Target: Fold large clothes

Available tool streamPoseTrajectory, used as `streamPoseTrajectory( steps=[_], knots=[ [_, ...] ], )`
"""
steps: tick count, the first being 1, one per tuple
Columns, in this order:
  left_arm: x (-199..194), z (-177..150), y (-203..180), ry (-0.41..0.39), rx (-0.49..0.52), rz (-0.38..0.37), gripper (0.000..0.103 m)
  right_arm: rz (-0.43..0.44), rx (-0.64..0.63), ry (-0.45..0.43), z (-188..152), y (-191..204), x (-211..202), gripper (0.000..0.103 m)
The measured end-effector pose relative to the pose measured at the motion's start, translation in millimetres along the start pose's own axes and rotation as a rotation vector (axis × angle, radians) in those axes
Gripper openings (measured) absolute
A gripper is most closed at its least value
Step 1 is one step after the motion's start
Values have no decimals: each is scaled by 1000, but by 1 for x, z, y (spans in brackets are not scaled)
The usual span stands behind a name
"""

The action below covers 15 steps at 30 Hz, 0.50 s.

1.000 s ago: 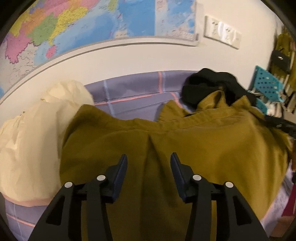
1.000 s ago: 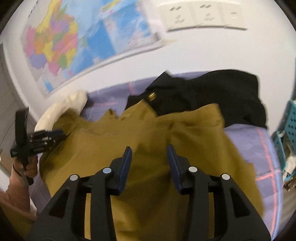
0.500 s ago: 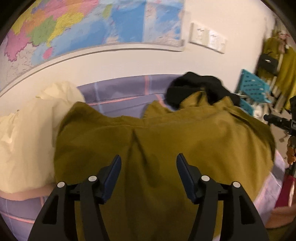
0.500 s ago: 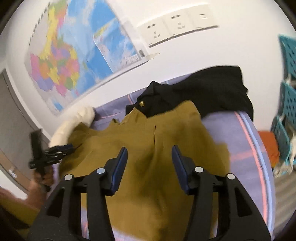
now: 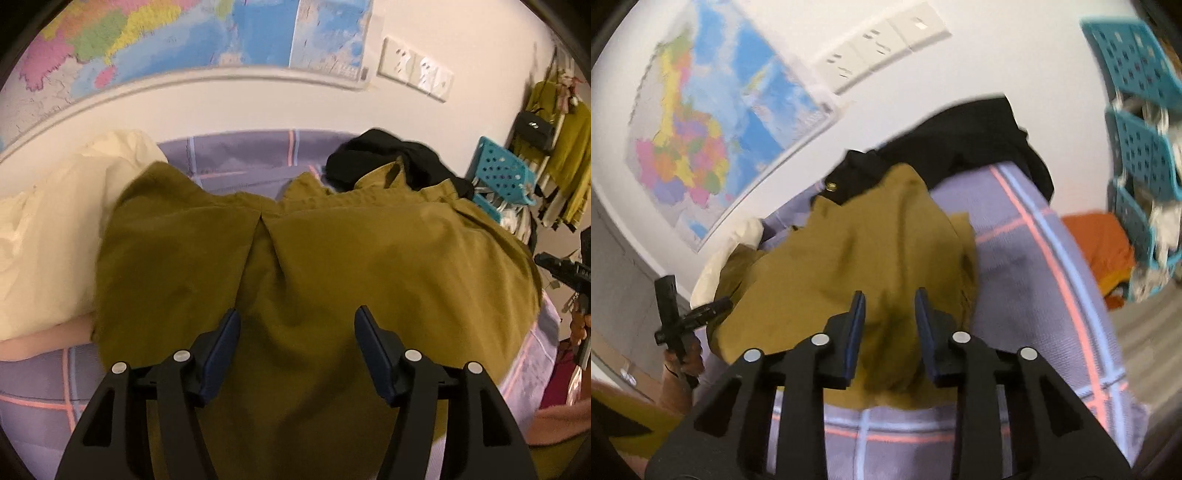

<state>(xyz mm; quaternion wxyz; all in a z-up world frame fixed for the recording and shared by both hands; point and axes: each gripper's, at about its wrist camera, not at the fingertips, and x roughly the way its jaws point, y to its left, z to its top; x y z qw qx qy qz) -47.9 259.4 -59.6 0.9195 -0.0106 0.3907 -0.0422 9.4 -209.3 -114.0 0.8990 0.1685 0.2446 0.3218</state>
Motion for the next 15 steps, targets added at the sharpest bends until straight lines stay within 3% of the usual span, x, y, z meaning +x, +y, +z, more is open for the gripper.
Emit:
streamPoseTrajectory(
  steps=[5,8,11,15],
  knots=[
    [-33,-17,10,-59,-29,-6,61,15,-76,13,-3,23,4,45],
    [-44,-30,10,-63,-12,24,61,40,-104,54,-10,34,26,45],
    [-37,-42,11,-17,3,92,60,-29,-113,129,-20,34,56,40],
    [-27,-51,15,-4,-38,106,59,-35,-87,121,-21,32,57,41]
  ],
)
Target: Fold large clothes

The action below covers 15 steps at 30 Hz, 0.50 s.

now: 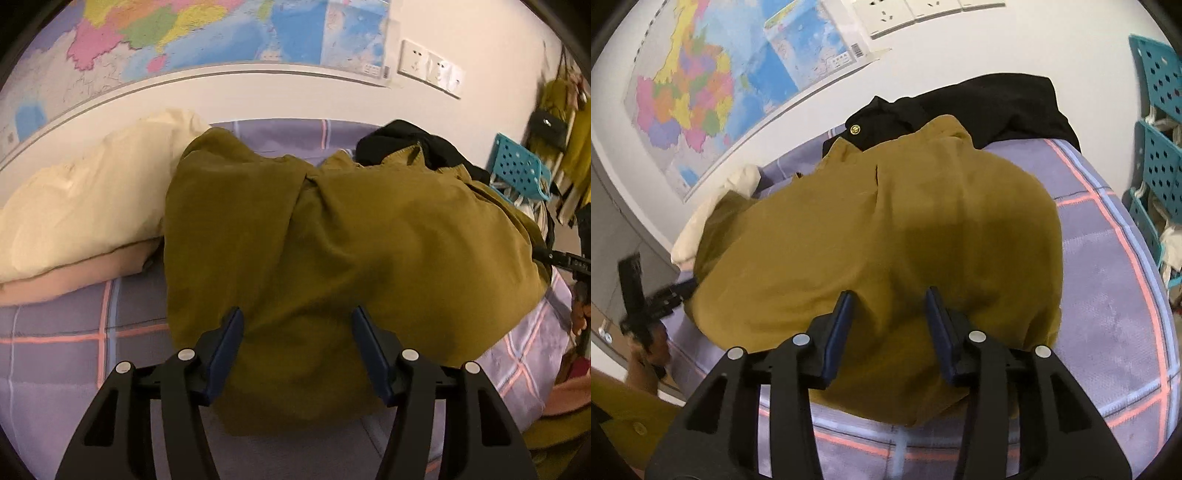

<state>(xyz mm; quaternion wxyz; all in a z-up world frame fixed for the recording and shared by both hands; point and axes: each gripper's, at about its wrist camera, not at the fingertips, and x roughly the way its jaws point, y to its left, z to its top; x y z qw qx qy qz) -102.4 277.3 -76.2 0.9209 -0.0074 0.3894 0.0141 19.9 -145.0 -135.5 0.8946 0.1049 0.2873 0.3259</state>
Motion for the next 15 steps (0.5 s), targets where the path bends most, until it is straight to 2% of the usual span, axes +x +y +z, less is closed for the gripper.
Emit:
streamPoseTrajectory(
  steps=[4,6,9,12,15],
  knots=[
    [-14,-2,4,-27,-43,-23,62,4,-16,-30,-1,11,-16,45],
    [-27,-6,7,-62,-43,-44,71,25,-32,-60,-1,20,-24,45],
    [-44,-14,10,-90,-37,-56,73,69,-95,-83,0,42,-31,45],
    [-43,-20,6,-72,-25,-44,73,123,-161,-54,-2,65,-20,45],
    [-25,-27,5,-17,-38,-16,73,98,-228,22,-10,84,9,45]
  ],
)
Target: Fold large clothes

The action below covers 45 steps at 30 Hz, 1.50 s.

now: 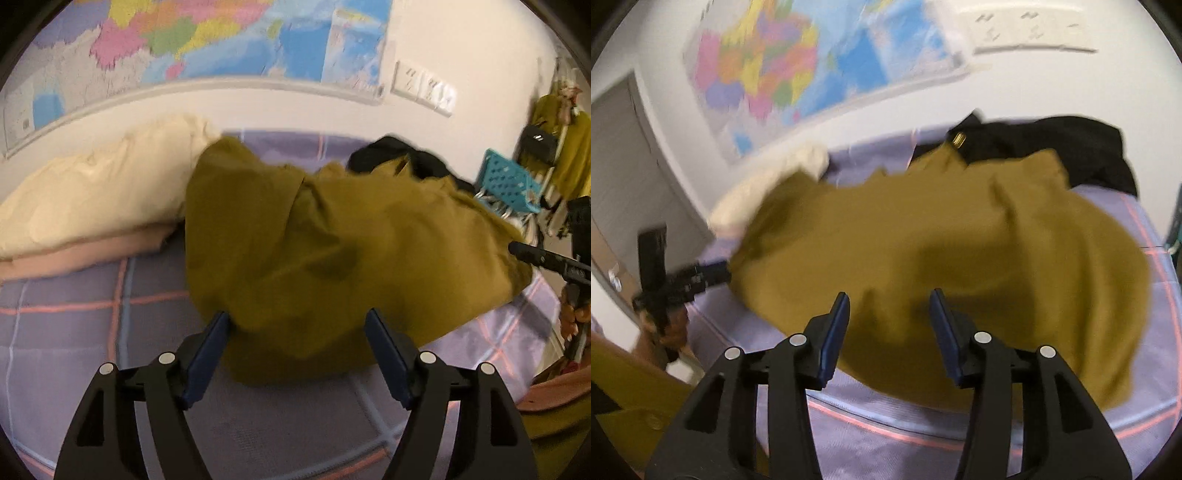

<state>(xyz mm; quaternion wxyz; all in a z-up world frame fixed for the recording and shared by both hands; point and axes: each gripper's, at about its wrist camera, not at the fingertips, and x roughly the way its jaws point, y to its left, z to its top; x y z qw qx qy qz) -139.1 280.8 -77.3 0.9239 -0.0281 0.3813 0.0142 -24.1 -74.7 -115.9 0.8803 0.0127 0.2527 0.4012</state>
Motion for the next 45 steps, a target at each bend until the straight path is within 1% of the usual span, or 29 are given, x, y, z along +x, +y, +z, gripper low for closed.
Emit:
streamPoseTrajectory(
  steps=[1,2,3,4,6,7,9,11,13,14,15,17,18,19,20,22,24,25,26,28,29,30,32,33,37,39,42,44,45],
  knots=[
    [9,-2,0,25,-6,21,74,-12,-5,29,-3,3,11,45],
    [19,-6,1,59,-16,42,78,-47,-19,58,-7,5,22,46],
    [23,-9,2,77,-28,42,79,-67,-32,69,-10,7,27,46],
    [20,-9,0,59,-27,49,79,-85,-45,68,-12,10,29,46],
    [14,-9,-1,62,-33,53,77,-82,-36,67,-10,14,24,46],
    [8,-8,-2,46,-39,55,76,-75,-37,59,-8,16,20,46],
    [-11,-3,-7,-22,-35,42,76,-42,-59,10,-1,29,11,46],
    [-32,5,-15,-118,-23,-9,77,-19,-106,-2,4,44,14,46],
    [-38,14,-28,-162,20,-67,78,-9,-141,10,8,58,29,46],
    [-37,17,-34,-166,39,-71,78,-9,-148,20,8,62,35,46],
    [-30,21,-46,-154,71,-81,78,-10,-162,46,6,67,47,46],
    [-6,25,-65,-104,116,-99,78,-69,-219,98,-2,75,69,47],
    [5,24,-69,-71,127,-103,78,-77,-227,102,-4,74,73,47],
    [21,23,-74,-25,137,-81,78,-68,-217,92,-5,72,72,46],
    [33,21,-79,3,156,-53,77,-64,-204,91,-6,71,70,46],
    [35,18,-82,0,173,-31,77,-38,-154,97,-6,65,60,47],
    [28,20,-78,-2,155,-47,77,15,-85,85,-8,58,44,52],
    [22,19,-73,2,131,-57,77,67,-30,74,-10,51,31,54],
    [15,18,-65,-6,105,-63,77,119,31,60,-13,44,16,59],
    [0,13,-51,-26,61,-81,78,160,115,43,-21,28,-6,63],
    [-9,12,-39,-34,22,-115,78,183,191,35,-30,13,-21,63],
    [-15,11,-33,-42,-5,-129,80,182,244,29,-36,3,-31,66],
    [-29,9,-15,-66,-57,-120,81,161,369,27,-53,-24,-49,67],
    [-32,9,-8,-70,-74,-123,81,145,403,23,-59,-32,-54,67],
    [-36,5,12,-27,-131,-129,81,62,539,-2,-73,-60,-60,67],
    [-32,1,16,9,-150,-150,81,42,571,-6,-72,-64,-51,65],
    [-29,-12,13,56,-161,-186,81,34,567,-34,-63,-64,-38,68],
    [-25,-17,11,84,-168,-241,81,53,577,-52,-55,-63,-29,69],
    [-22,-21,9,106,-185,-295,83,60,585,-61,-51,-67,-24,69]
  ],
)
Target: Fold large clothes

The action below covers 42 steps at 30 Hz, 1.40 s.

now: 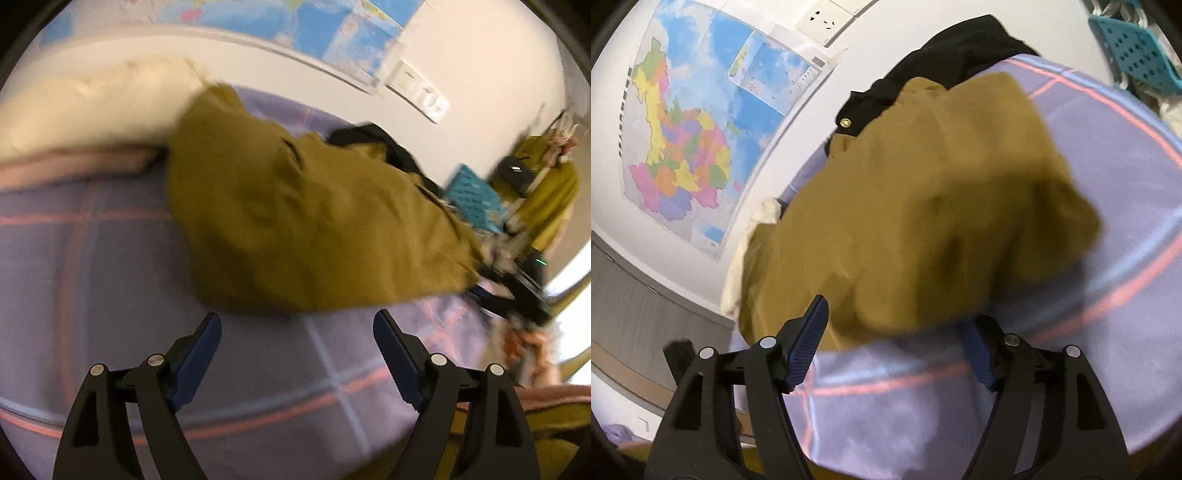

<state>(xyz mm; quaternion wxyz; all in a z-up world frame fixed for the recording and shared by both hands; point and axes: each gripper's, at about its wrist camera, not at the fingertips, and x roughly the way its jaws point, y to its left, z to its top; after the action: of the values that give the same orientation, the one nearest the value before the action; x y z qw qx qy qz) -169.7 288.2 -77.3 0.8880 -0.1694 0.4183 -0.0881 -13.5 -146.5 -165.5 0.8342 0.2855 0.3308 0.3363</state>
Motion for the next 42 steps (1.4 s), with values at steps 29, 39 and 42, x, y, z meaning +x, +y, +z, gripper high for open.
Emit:
streamPoseTrajectory(
  steps=[29,39,42],
  knots=[
    [79,59,-10,-154,-187,-18,78,33,35,-82,21,11,40,72],
    [89,76,-19,-123,-231,26,62,20,58,-106,27,13,46,68],
    [84,77,-25,-129,-198,69,55,14,73,-100,28,8,48,46]
  ],
)
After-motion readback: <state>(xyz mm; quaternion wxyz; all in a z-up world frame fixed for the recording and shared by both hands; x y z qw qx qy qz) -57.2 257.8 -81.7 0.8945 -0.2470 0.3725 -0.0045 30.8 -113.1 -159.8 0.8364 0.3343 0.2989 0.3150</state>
